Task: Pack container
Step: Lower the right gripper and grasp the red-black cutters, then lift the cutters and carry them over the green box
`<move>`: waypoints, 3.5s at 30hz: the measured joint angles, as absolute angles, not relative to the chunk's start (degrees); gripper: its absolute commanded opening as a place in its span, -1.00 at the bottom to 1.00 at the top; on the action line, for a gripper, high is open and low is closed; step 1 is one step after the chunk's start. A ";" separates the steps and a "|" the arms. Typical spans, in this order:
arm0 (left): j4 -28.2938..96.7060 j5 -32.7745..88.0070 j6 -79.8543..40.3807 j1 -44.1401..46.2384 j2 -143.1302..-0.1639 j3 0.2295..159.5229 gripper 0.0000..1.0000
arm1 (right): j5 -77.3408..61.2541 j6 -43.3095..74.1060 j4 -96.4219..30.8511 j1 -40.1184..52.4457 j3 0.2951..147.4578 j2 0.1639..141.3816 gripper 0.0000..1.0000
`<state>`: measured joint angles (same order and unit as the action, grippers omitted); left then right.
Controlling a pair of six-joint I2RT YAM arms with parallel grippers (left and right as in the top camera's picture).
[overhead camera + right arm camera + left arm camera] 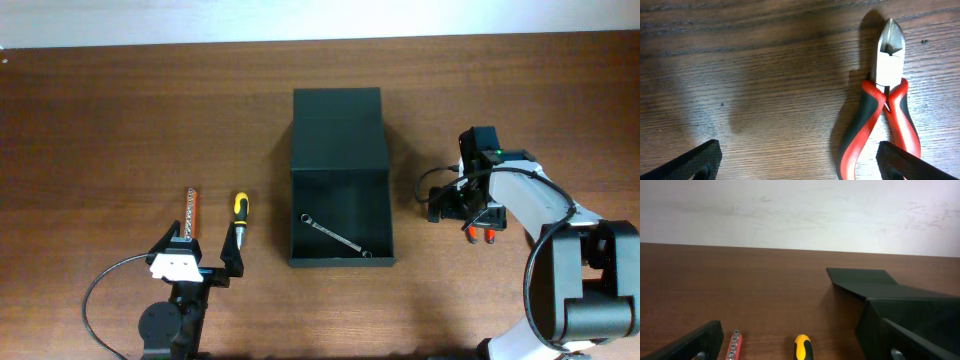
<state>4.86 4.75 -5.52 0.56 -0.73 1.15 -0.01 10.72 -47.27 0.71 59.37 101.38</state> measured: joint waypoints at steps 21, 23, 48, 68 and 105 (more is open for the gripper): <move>4.89 4.75 -5.52 0.56 -0.73 1.15 0.98 | 1.06 11.92 -46.81 0.71 59.37 101.38 0.98; 4.86 4.75 -5.52 0.56 -0.73 1.15 0.98 | 1.06 11.99 -46.81 0.71 59.37 101.38 0.98; 4.89 4.75 -5.52 0.56 -0.73 1.15 0.98 | 0.86 12.03 -46.24 0.69 59.40 103.37 0.97; 4.89 4.75 -5.52 0.56 -0.73 1.15 0.98 | 0.45 12.29 -45.89 0.60 59.40 103.48 -0.04; 4.89 4.75 -5.52 0.56 -0.73 1.17 0.98 | -2.52 4.67 -76.60 1.58 95.09 105.97 -0.92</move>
<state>4.89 4.75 -5.52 0.56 -0.73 1.17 -2.52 4.67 -76.60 1.58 95.09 105.97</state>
